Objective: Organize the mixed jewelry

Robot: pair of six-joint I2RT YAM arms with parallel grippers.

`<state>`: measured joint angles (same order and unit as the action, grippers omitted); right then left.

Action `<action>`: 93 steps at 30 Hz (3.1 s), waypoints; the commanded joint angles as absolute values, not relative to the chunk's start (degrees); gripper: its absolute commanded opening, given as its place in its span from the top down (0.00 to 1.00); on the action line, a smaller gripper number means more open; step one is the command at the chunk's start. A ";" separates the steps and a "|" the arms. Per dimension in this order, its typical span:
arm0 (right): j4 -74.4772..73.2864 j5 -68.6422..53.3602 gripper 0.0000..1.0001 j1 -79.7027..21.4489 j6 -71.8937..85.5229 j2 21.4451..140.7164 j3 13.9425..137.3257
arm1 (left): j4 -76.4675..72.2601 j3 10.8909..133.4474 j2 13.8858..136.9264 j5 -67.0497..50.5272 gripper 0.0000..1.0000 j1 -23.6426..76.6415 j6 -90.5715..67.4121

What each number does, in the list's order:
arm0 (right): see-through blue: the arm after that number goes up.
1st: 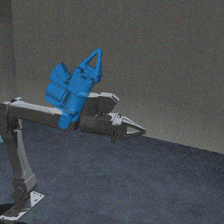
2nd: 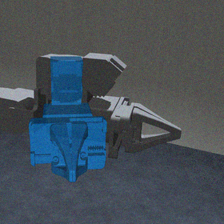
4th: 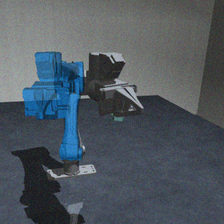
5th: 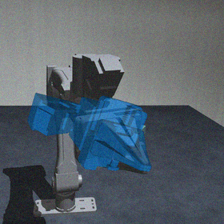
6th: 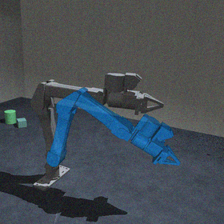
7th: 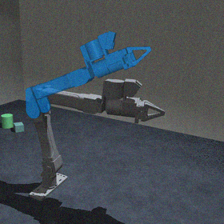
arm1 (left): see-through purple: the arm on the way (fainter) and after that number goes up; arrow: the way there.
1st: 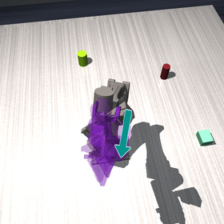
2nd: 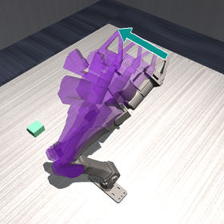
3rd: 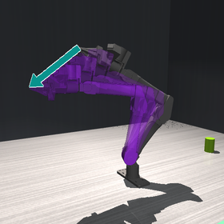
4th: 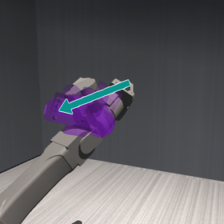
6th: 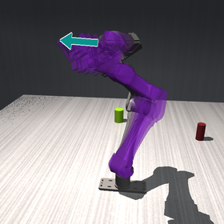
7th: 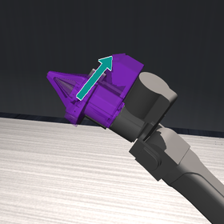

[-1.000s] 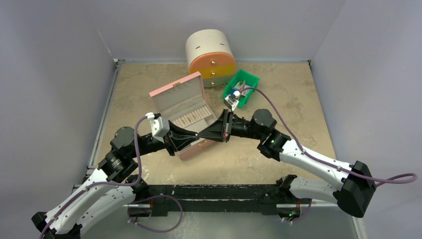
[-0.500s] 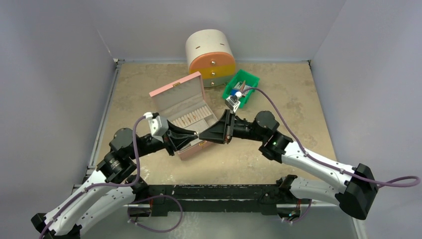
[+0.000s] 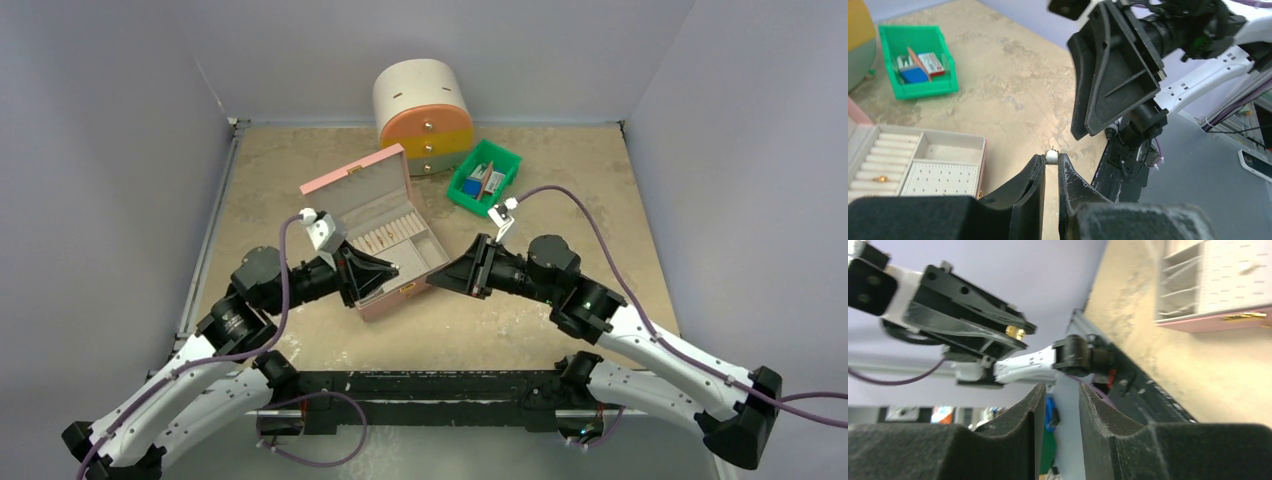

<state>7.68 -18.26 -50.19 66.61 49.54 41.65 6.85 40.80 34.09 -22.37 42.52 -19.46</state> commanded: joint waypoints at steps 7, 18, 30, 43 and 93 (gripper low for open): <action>-19.21 6.20 0.66 -50.27 52.81 40.66 46.17 | 21.88 52.31 49.78 -12.21 1.00 42.57 -26.05; -25.15 9.36 0.66 -50.20 51.36 39.09 43.66 | 27.44 59.80 67.90 -7.82 1.00 42.62 -24.13; -25.77 9.71 0.66 -50.25 51.33 39.29 42.14 | 34.25 65.52 78.20 -0.18 1.00 42.60 -23.21; -25.66 9.32 0.66 -50.26 51.15 39.92 42.01 | 34.53 65.94 83.76 0.62 1.00 42.58 -22.91; -25.58 8.57 0.66 -50.22 52.73 38.87 40.12 | 36.47 68.10 90.08 5.36 1.00 42.60 -23.21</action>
<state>-26.70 7.99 -50.19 52.16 39.24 40.73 36.23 65.47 89.27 5.76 42.50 -24.25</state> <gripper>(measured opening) 0.344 0.115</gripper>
